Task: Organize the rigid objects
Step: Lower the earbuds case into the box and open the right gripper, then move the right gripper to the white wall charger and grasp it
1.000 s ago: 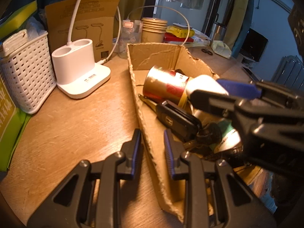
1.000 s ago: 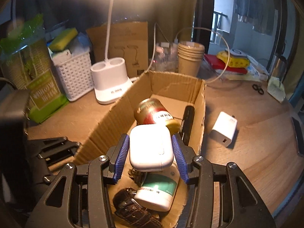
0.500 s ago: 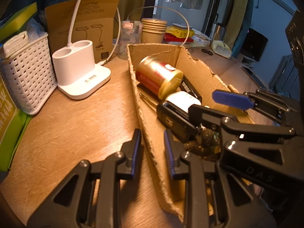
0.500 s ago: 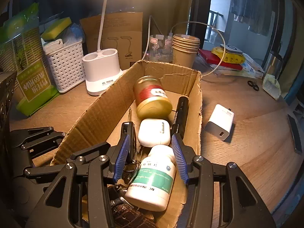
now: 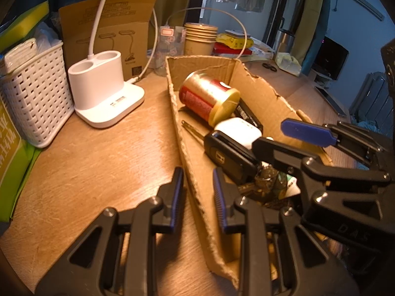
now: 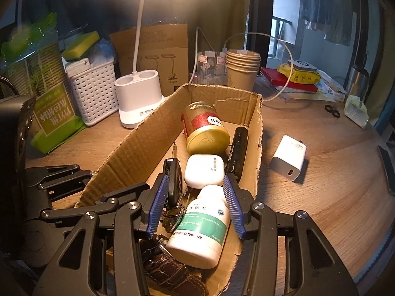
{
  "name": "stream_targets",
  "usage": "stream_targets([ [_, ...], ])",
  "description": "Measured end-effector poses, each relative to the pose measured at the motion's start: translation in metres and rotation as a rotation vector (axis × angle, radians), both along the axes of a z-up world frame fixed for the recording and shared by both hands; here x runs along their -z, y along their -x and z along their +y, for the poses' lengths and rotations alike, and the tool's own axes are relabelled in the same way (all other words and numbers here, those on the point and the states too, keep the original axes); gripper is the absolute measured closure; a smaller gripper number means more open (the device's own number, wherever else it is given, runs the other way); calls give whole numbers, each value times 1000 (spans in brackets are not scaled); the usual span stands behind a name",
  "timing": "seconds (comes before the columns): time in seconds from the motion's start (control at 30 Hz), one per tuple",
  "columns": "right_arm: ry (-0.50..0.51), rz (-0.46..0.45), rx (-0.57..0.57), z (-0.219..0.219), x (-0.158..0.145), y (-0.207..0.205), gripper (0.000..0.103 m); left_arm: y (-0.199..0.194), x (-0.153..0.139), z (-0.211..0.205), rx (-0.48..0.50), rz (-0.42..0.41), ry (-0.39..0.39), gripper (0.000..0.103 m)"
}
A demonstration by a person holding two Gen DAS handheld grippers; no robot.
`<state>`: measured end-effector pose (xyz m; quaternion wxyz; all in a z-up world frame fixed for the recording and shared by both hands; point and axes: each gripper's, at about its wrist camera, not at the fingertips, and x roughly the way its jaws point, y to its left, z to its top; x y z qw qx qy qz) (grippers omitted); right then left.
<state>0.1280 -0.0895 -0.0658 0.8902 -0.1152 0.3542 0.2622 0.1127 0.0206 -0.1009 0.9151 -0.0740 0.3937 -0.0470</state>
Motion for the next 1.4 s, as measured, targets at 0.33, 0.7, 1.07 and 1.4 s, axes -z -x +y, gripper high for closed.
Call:
stream_targets([
  [0.33, -31, -40, 11, -12, -16, 10, 52, 1, 0, -1, -5, -3, -8, 77],
  [0.7, -65, -92, 93, -49, -38, 8, 46, 2, -1, -2, -10, -7, -15, 77],
  [1.07, -90, -95, 213, -95, -40, -15, 46, 3, -2, -3, -10, -8, -16, 77],
  [1.4, -102, -85, 264, -117, -28, -49, 41, 3, -2, -3, -10, -8, -16, 77],
])
